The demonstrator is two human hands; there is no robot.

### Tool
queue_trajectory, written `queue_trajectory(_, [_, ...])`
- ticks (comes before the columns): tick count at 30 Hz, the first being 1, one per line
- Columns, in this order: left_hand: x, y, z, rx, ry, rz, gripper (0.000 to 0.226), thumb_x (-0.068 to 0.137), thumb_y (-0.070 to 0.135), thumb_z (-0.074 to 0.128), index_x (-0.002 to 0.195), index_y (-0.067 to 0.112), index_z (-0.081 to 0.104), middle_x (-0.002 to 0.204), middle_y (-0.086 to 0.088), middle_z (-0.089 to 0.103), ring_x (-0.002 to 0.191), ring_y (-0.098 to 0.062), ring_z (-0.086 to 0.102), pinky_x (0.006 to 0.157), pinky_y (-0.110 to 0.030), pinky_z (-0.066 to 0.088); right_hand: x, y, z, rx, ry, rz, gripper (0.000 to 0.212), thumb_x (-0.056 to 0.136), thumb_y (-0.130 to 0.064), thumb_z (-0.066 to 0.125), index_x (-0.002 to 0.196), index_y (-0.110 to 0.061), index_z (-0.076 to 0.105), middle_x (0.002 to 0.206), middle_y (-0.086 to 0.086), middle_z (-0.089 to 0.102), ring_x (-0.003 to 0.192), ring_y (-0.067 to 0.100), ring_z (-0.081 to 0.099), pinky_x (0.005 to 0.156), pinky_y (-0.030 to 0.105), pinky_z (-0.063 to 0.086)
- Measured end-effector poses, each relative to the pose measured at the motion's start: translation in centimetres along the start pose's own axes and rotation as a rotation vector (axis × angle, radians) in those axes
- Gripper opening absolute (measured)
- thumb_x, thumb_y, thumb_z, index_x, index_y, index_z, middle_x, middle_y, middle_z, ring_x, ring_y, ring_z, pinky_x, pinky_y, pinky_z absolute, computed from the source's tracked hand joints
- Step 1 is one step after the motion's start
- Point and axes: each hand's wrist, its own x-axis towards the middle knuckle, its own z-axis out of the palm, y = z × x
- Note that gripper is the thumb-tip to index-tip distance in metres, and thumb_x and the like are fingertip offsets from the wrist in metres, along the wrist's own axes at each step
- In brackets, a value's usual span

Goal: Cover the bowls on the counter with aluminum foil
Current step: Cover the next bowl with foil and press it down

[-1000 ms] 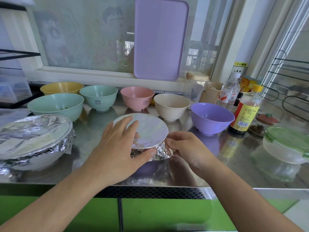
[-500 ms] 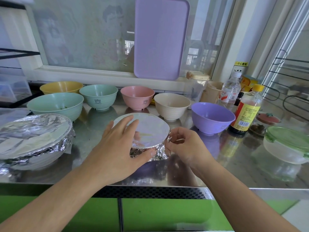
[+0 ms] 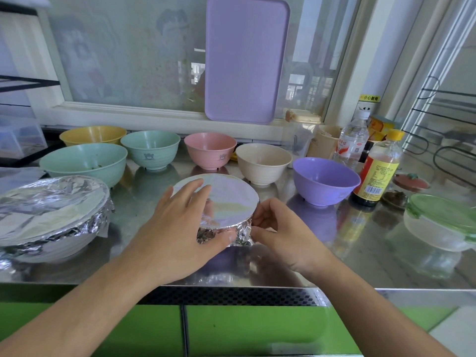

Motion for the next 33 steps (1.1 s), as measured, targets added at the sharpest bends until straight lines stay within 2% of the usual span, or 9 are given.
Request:
queue_trajectory(5, [0.3,-0.5,0.3,-0.008,-0.015,0.015,0.102,0.084,0.090,0.034,0.162,0.027,0.019,0.168,0.017,0.008,0.151,-0.006,0.003,0.128,-0.037,0.012,0.0,0.6,-0.8,0.143,-0.065,0.000,0.032,0.077,-0.016,0.082,0.102,-0.007,0.063,0.096,0.003,0.071,0.088,0.014,0.066,0.084,0.031,0.054])
queue_trajectory(8, [0.5,-0.9,0.5,-0.011,-0.044,0.003,0.103,0.082,0.092,0.033,0.163,0.031,0.016,0.168,0.020,0.004,0.158,-0.015,0.007,0.128,-0.043,0.021,0.1,0.3,-0.7,0.003,-0.042,-0.027,0.035,0.076,-0.008,0.089,0.096,-0.013,0.062,0.090,-0.004,0.072,0.083,0.012,0.067,0.082,0.032,0.055])
queue_trajectory(10, [0.6,-1.3,0.6,-0.013,-0.048,0.008,0.104,0.078,0.095,0.030,0.161,0.033,0.017,0.168,0.022,0.005,0.158,-0.017,0.010,0.125,-0.046,0.029,0.1,0.1,-0.1,-0.206,0.033,-0.062,0.038,0.074,-0.020,0.090,0.093,-0.023,0.057,0.086,-0.007,0.070,0.081,0.010,0.066,0.077,0.032,0.055])
queue_trajectory(15, [0.6,-1.9,0.4,-0.033,-0.036,0.050,0.090,0.081,0.092,0.039,0.152,0.037,0.030,0.164,0.027,0.007,0.155,-0.003,0.010,0.116,-0.043,0.041,-0.3,-0.4,0.6,-0.397,0.190,-0.118,0.051,0.073,-0.030,0.089,0.091,-0.031,0.042,0.084,-0.010,0.058,0.073,0.007,0.055,0.062,0.022,0.039])
queue_trajectory(19, [0.5,-2.5,0.3,-0.059,-0.051,0.065,0.095,0.081,0.088,0.043,0.158,0.037,0.024,0.166,0.027,0.003,0.154,0.002,0.009,0.119,-0.038,0.036,-0.1,-0.8,-0.3,-0.123,0.057,-0.081,0.043,0.078,-0.013,0.084,0.106,-0.022,0.053,0.093,-0.004,0.069,0.083,0.014,0.068,0.076,0.036,0.057])
queue_trajectory(22, [0.5,-2.8,0.3,-0.055,-0.061,0.083,0.098,0.084,0.084,0.044,0.163,0.034,0.014,0.167,0.026,-0.004,0.154,0.001,0.009,0.119,-0.031,0.031,0.0,-1.4,-0.8,0.057,0.043,-0.027,0.060,0.073,-0.028,0.080,0.124,-0.027,0.047,0.111,0.001,0.062,0.092,0.030,0.069,0.075,0.037,0.058])
queue_trajectory(26, [0.7,-3.0,0.5,-0.056,-0.076,0.107,0.091,0.092,0.080,0.035,0.164,0.029,0.009,0.168,0.021,-0.006,0.156,0.000,0.003,0.122,-0.030,0.027,0.2,-1.6,-0.5,-0.085,-0.025,-0.119,0.050,0.082,-0.050,0.075,0.124,-0.061,0.050,0.128,-0.010,0.048,0.097,0.012,0.067,0.087,0.037,0.061])
queue_trajectory(30, [0.8,-3.0,1.2,0.041,-0.028,0.168,0.097,0.091,0.080,0.015,0.164,0.015,0.015,0.170,0.006,0.004,0.158,-0.010,0.002,0.123,-0.026,0.008,0.2,-1.5,-0.3,-0.156,-0.016,-0.144,0.043,0.092,-0.039,0.075,0.124,-0.058,0.055,0.123,-0.011,0.049,0.098,0.007,0.065,0.092,0.028,0.057])
queue_trajectory(33, [0.8,-3.0,1.4,0.041,0.001,0.173,0.097,0.094,0.079,0.018,0.165,0.012,0.013,0.171,0.002,0.003,0.159,-0.012,0.003,0.127,-0.033,0.014,0.1,-1.6,-0.4,-0.110,-0.019,-0.086,0.045,0.089,-0.041,0.076,0.130,-0.048,0.060,0.125,-0.009,0.052,0.096,0.009,0.069,0.090,0.028,0.058])
